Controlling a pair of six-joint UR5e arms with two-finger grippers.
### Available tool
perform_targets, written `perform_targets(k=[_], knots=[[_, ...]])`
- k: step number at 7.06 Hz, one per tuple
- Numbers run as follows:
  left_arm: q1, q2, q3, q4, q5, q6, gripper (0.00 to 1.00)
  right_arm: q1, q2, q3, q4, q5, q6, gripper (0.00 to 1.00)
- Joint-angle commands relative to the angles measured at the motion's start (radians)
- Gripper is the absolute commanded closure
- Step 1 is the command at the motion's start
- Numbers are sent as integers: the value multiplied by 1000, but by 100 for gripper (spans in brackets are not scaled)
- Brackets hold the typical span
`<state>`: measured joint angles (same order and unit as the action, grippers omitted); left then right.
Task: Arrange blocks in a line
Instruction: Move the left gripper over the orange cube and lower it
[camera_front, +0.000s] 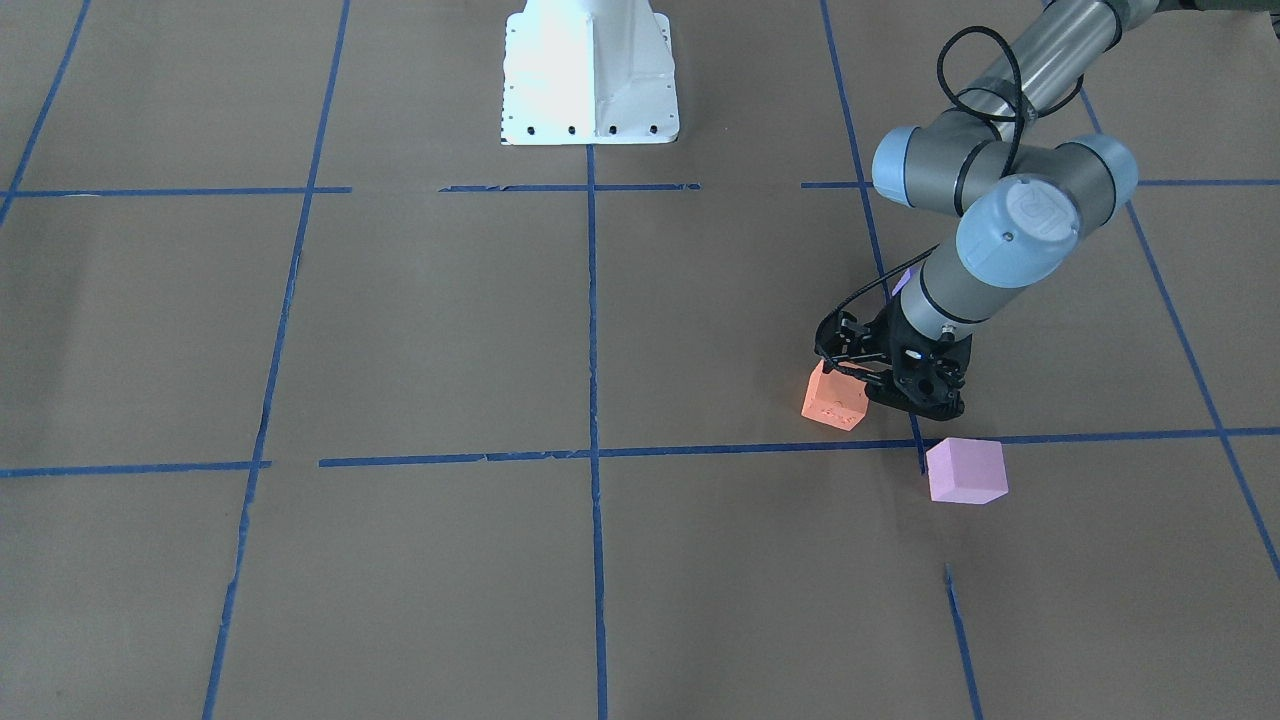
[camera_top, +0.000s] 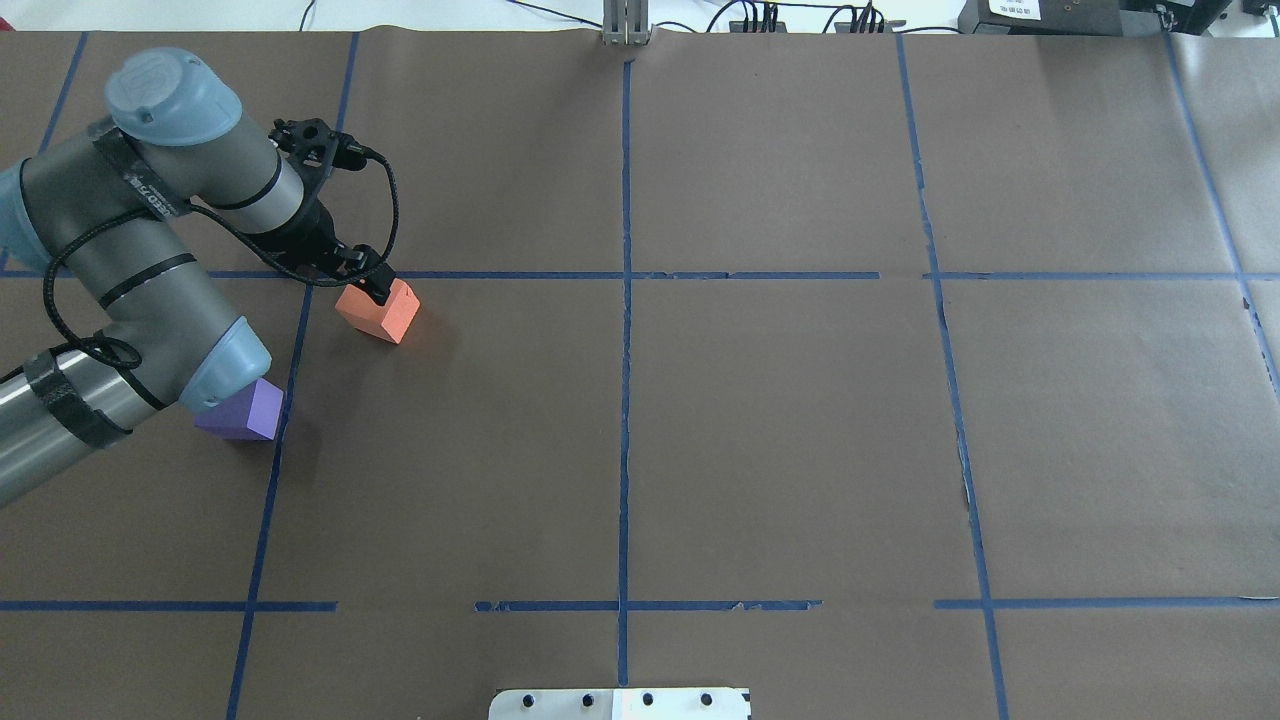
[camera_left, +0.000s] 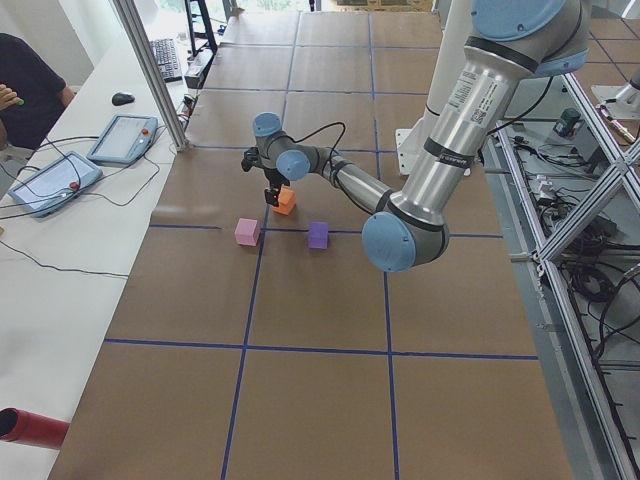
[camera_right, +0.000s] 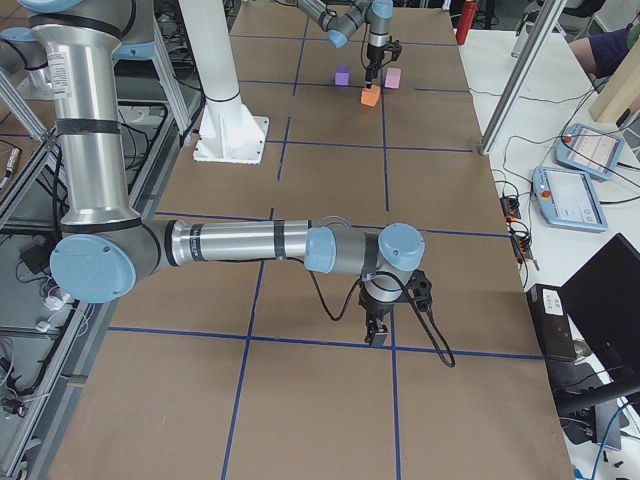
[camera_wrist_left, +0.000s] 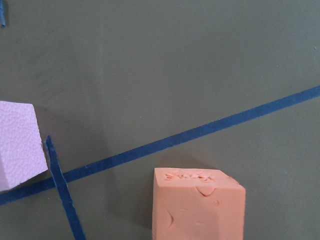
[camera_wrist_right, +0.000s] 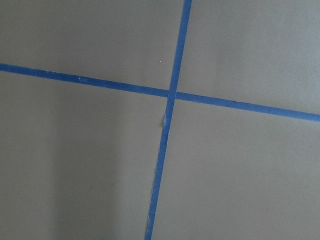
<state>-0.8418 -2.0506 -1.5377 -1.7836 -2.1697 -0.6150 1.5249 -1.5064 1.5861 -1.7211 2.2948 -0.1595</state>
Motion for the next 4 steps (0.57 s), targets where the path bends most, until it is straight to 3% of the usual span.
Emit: perform_targets(k=[1,4], knots=[[23,-5,16,-4,30,-3,0,0,0,0,0,0,0,0],[24,-23,22,1,28,-28,0,0,2,0,0,0,0,0]])
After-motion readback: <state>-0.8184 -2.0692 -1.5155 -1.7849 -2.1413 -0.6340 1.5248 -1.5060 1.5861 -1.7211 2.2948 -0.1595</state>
